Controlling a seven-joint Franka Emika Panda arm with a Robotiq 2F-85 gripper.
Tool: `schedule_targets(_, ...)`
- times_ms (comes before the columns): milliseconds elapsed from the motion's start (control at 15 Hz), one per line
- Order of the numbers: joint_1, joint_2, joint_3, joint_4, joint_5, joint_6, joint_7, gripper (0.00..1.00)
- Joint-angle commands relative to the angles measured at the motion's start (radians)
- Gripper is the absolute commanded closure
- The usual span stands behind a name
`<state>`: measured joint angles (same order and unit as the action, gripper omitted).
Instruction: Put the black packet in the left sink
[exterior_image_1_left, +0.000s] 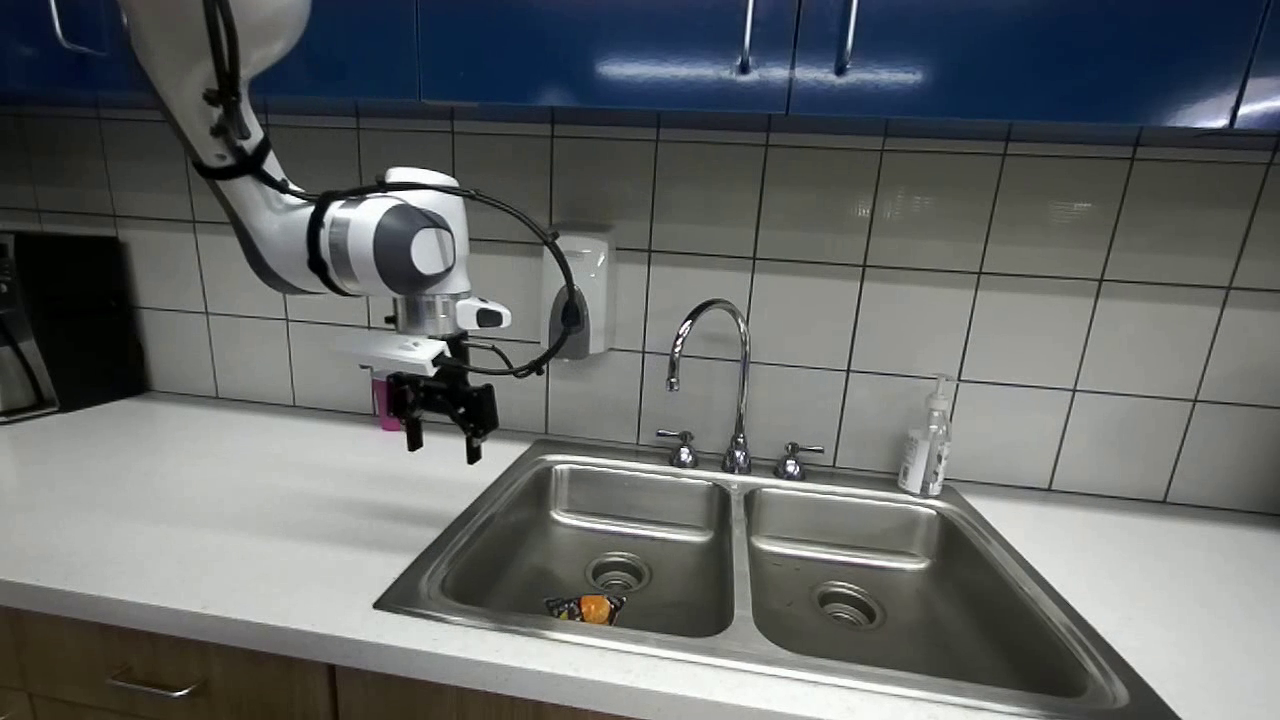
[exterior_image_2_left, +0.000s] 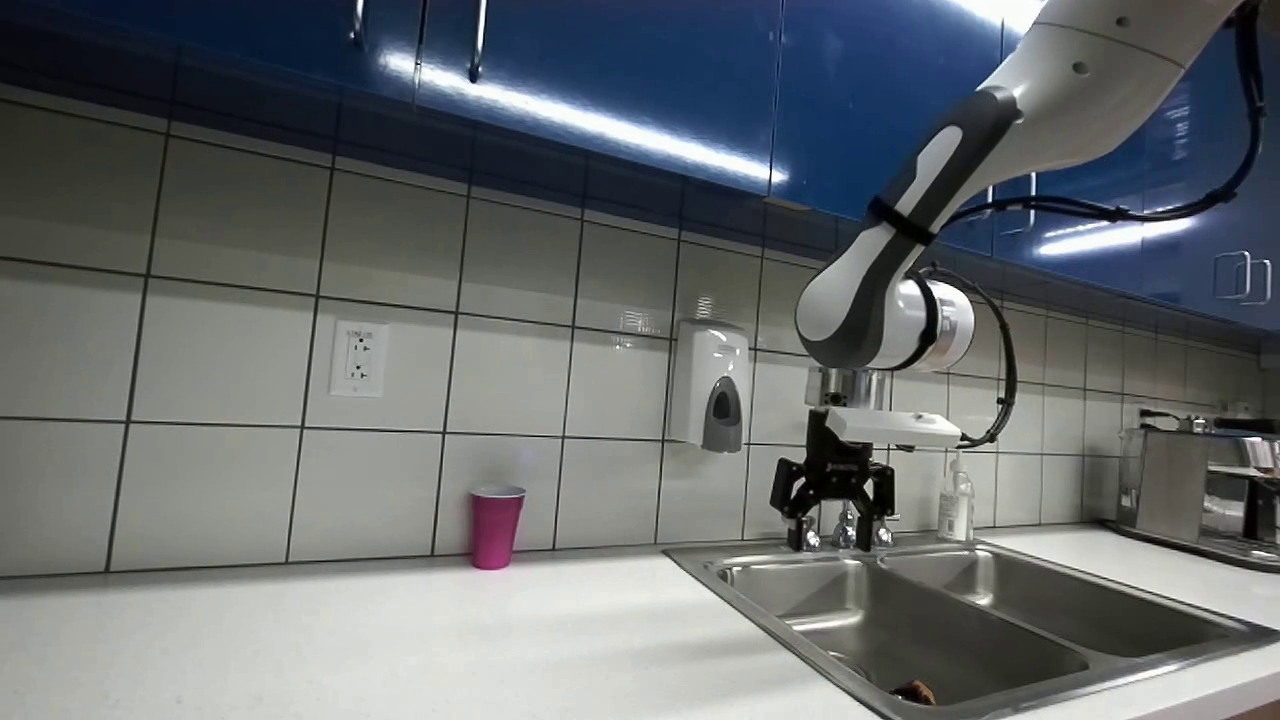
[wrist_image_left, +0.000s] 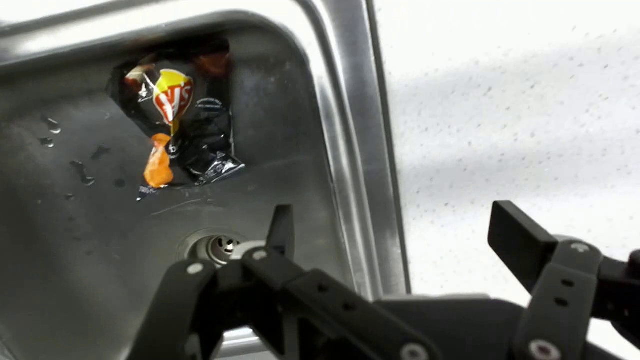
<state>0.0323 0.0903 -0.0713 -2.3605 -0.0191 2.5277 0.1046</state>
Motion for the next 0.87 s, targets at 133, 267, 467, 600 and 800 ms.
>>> schedule_targets(133, 0.036, -0.148, 0.081, -0.129, -0.001, -0.059, 0.113, 0.00)
schedule_targets(267, 0.055, -0.167, 0.116, -0.146, 0.017, -0.073, 0.141, 0.00)
schedule_targets(467, 0.078, -0.178, 0.155, -0.152, 0.018, -0.092, 0.187, 0.00)
schedule_targets(600, 0.071, -0.140, 0.153, -0.134, 0.009, -0.065, 0.161, 0.00)
schedule_targets(800, 0.081, -0.144, 0.167, -0.137, 0.009, -0.070, 0.179, 0.00)
